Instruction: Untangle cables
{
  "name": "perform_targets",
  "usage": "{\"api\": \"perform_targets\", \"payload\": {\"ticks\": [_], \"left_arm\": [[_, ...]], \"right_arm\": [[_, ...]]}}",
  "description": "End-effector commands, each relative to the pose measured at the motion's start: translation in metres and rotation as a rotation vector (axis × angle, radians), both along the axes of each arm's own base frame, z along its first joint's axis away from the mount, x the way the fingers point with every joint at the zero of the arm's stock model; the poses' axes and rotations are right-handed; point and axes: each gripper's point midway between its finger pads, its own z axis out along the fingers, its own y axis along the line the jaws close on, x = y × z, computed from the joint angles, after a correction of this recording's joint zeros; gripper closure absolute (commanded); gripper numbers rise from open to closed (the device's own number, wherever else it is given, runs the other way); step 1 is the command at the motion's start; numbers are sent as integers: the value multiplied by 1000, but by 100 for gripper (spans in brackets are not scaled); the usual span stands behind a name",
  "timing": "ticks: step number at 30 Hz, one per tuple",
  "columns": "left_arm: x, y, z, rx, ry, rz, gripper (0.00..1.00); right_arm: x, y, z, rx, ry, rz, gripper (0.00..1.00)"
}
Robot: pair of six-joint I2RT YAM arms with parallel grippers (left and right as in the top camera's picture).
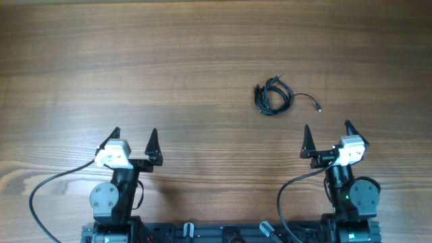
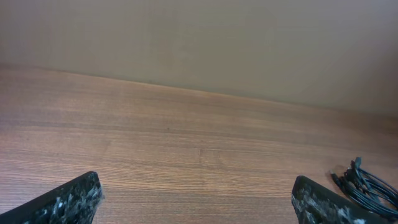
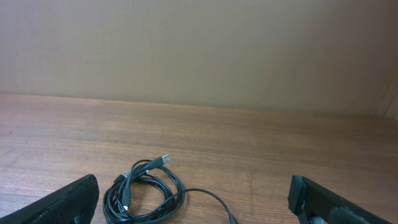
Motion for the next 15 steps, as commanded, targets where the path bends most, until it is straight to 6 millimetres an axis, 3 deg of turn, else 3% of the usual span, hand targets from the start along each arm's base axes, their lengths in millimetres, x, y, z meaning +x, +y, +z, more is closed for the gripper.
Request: {"api": "perform_targets", "payload": {"ticks": [1,4,12,15], "left_arm": [[0,0,8,23,-39,-4,0],[0,1,-1,24,-1,3,0],[0,2,-3,-86,25,18,0],[1,3,1,-84,95,26,0]], "right_arm": [[0,-2,3,-20,-14,-11,0],[0,-2,3,-19,-14,-11,0],[-1,-2,8,15,-32,-8,0],[-1,-5,2,5,36,-25,0]]}}
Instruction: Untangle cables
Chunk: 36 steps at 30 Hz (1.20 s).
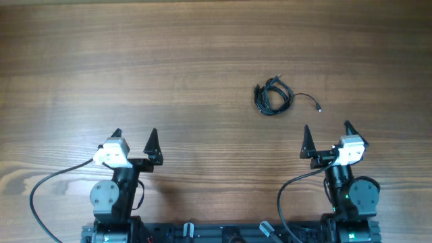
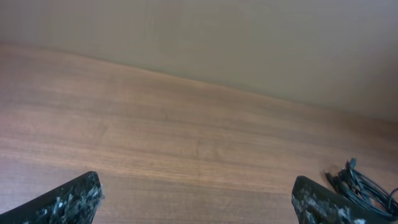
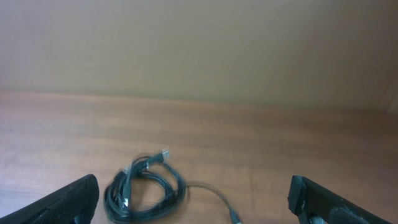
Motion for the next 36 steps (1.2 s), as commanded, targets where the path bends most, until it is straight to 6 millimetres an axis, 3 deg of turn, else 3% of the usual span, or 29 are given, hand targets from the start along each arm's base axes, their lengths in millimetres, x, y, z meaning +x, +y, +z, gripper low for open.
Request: {"api": "perform_targets", "payload": {"ticks": [1,4,11,17,20,23,26,31,34,36], "left_arm": [[1,2,9,-21,101,14,1],[7,2,14,-21,207,15,0],[37,-8,35,-43,523,-37,0],[27,-11,16,-161,819,8,0],[25,-17,15,-202,834,-12,0],[23,-32,18,-290,848,-69,0],[27,-32,21,-288,824,-74,0],[34,-31,26,-329,798,-47,1],[36,-29,27,-316,797,-39,0],[45,-27,33,-296,791,-22,0]], "right_arm": [[-1,-9,4,-2,56,-47,0],[2,-11,8,-6,119,-61,0],[32,-9,13,14,438,-65,0],[39,-9,17,10,779,-78,0],[41,2,29,33,869,-20,0],[44,23,46,87,850,92,0],[38,42,50,138,855,202,0],[51,41,59,154,797,185,0],[65,22,45,179,826,42,5],[71,32,28,197,889,86,5]]}}
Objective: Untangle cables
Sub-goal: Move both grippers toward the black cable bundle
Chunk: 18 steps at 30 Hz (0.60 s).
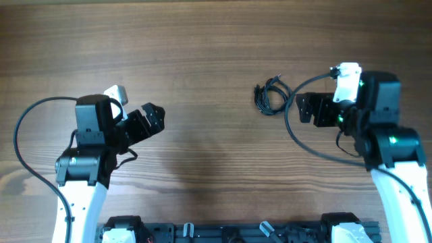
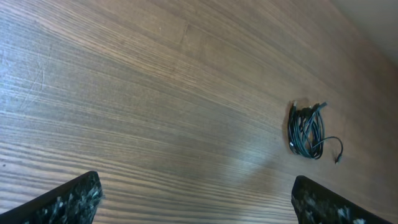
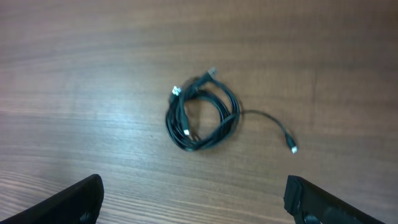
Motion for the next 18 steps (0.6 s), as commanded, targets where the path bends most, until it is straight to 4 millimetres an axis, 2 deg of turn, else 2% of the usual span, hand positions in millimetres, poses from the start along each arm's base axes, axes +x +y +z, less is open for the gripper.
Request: {"api": "perform_targets", "payload": {"ticks": [1,4,7,9,11,12,13,14,18], "left_arm": [[22,-1,19,48,-29,1,1],[47,-26,27,89,-31,-72,0],[59,-56,15,93,-30,-153,0],[59,-78,-2,100,11,-216,0],[55,-92,-19,109,60,-257,0],[52,-100,-30,116,93,-282,0],[49,-106,-36,121,111,-301,0],[47,-112,-42,126,127,-321,0],[38,-131,-48,134,138,-378,0]], "right_arm": [[15,10,-20,49,76,8,5],[30,16,-51,66,164,-17,8],[37,16,-84,159,300,-173,13],[39,19,-111,218,405,-269,21],[36,21,-137,226,496,-309,27],[36,25,-148,238,530,-299,35],[35,29,-157,248,556,-291,46],[35,31,-165,253,577,-297,52],[51,41,-194,263,578,-302,55]]}}
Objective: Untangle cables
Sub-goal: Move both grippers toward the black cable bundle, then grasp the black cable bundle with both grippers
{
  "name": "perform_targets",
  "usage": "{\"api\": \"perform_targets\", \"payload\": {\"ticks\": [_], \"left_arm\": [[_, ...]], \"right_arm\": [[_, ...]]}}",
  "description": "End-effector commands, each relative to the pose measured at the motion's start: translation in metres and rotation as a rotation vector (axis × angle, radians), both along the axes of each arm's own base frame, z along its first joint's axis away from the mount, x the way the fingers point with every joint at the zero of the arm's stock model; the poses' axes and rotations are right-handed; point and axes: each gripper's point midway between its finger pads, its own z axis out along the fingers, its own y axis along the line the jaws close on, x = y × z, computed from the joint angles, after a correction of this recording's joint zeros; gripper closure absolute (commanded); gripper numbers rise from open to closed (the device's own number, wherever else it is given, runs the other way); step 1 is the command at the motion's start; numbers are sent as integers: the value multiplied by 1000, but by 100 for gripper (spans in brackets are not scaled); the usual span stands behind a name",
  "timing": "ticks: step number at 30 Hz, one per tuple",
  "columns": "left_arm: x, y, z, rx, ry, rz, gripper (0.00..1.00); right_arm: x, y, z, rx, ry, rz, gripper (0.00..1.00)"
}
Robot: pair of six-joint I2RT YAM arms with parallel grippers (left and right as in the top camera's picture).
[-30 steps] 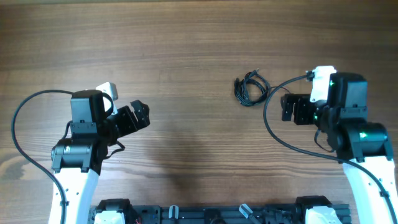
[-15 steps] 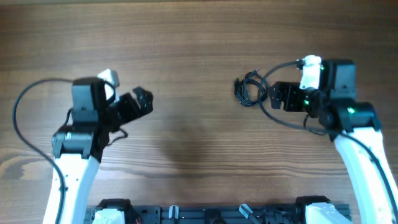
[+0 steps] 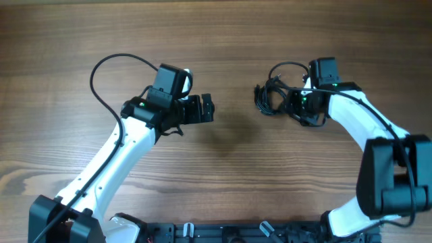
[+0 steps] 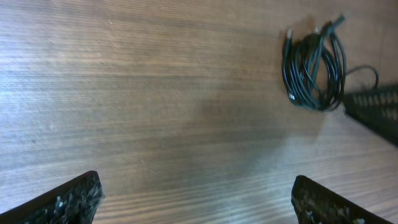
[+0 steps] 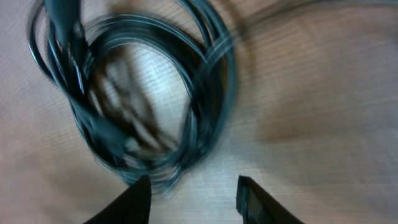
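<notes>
A tangled coil of black cable (image 3: 270, 98) lies on the wooden table right of centre. My right gripper (image 3: 294, 104) hangs low at the coil's right edge, open. In the right wrist view the coil (image 5: 137, 93) fills the frame, blurred, and the right gripper (image 5: 194, 200) shows bare wood between its fingers, its left fingertip (image 5: 134, 202) just below the coil's rim. My left gripper (image 3: 204, 108) is open, a good way left of the coil. The left wrist view shows the coil (image 4: 314, 68) at the upper right, far ahead of the left gripper (image 4: 196, 205).
The table (image 3: 216, 40) is wood-grained all round the coil. My right arm's own black lead (image 3: 287, 67) loops above the gripper, close to the coil. A finger of the right gripper (image 4: 373, 112) shows in the left wrist view.
My right gripper has dropped from above and right of the coil to its right edge, with its fingers closer together. My left gripper has moved right and forward toward the table's middle.
Both arms first rested open at the near edge, the coil lying untouched ahead of the right one. Then both were raised and looking down on the table. Now the right gripper is low at the coil and the left is near the centre.
</notes>
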Motion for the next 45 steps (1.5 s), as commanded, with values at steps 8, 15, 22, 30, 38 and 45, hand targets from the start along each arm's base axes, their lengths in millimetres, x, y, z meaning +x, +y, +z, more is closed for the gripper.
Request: {"api": "perform_targets", "payload": {"ticks": [8,15,22,30,38,45], "left_arm": [[-5,-17,3,12,-19,-54,0],[8,-19,-20,36,-3,-44,9],[0,-21,-80,86,161,-54,16],[2,-48,-109,52,176,-112,29],[5,-20,-104,123,174,-59,96],[30,50,-46,37,105,149,96]], "right_arm": [[-3,49,-25,102,35,140,96],[-40,122,6,390,-64,584,96],[-29,124,8,399,-58,497,96],[-30,125,8,415,-17,443,96],[-40,84,-23,151,83,374,96],[-56,9,-46,-281,204,311,96]]}}
